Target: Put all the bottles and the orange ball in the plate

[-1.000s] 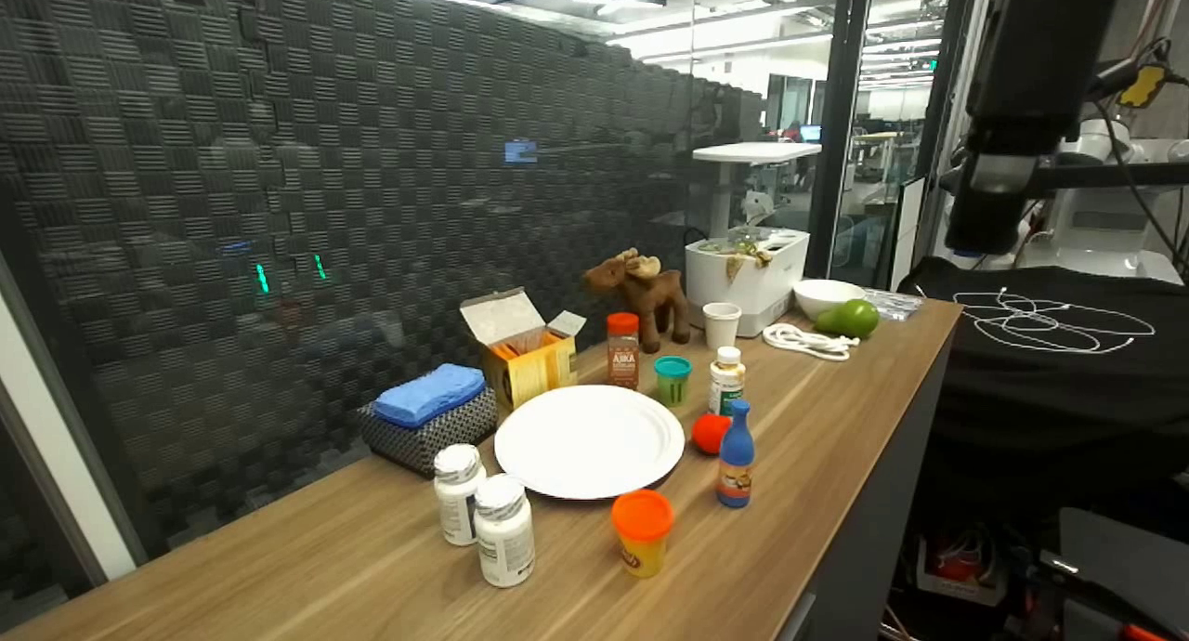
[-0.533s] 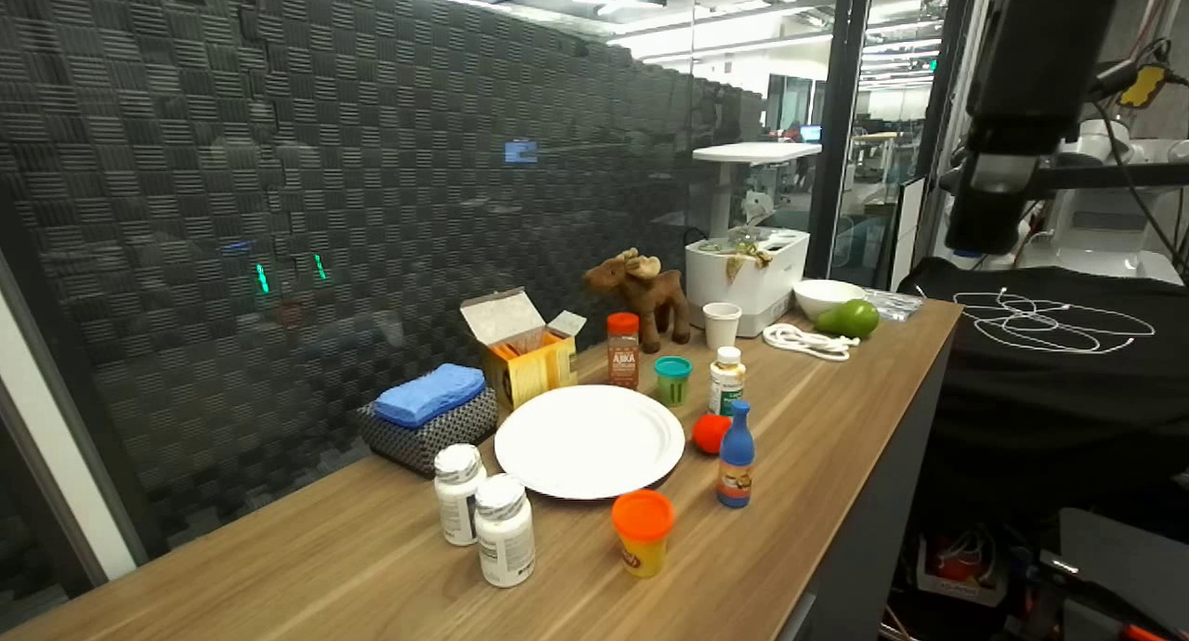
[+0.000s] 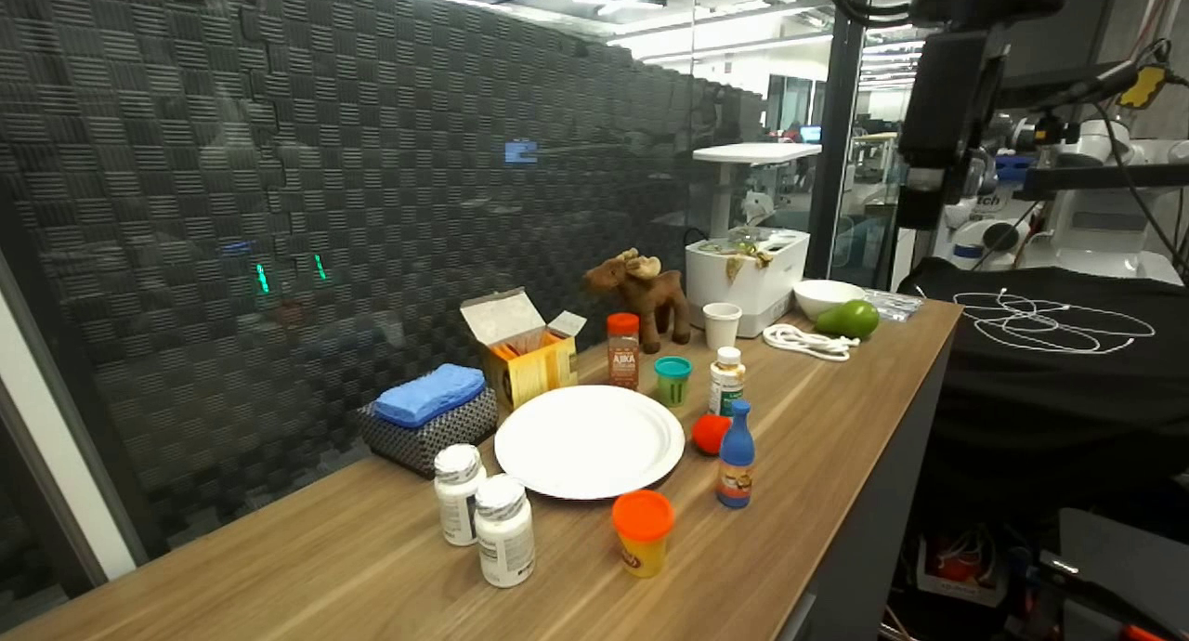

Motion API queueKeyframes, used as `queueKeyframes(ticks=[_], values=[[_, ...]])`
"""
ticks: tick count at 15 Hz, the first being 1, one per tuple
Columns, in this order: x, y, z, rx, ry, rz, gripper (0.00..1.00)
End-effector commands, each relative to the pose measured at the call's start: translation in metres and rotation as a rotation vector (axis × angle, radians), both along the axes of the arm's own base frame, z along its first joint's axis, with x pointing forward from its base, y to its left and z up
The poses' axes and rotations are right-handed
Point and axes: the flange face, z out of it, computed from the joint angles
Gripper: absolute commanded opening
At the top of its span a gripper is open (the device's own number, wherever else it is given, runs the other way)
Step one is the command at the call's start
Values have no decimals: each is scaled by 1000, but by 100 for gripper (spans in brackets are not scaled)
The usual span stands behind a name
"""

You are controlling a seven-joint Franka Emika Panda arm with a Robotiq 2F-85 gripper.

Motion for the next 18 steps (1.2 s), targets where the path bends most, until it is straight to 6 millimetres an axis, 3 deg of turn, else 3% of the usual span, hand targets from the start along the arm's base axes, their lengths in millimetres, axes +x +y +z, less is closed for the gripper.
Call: queueKeyframes(ticks=[1, 4, 11, 14, 18], values=[[54, -59, -6, -16, -1, -27, 100], [97, -82, -23, -18, 3, -35, 100], [212, -78, -64, -25, -38, -13, 100], [247, -80, -84, 3, -45, -30, 100], [276, -77, -106, 43, -50, -37, 100]])
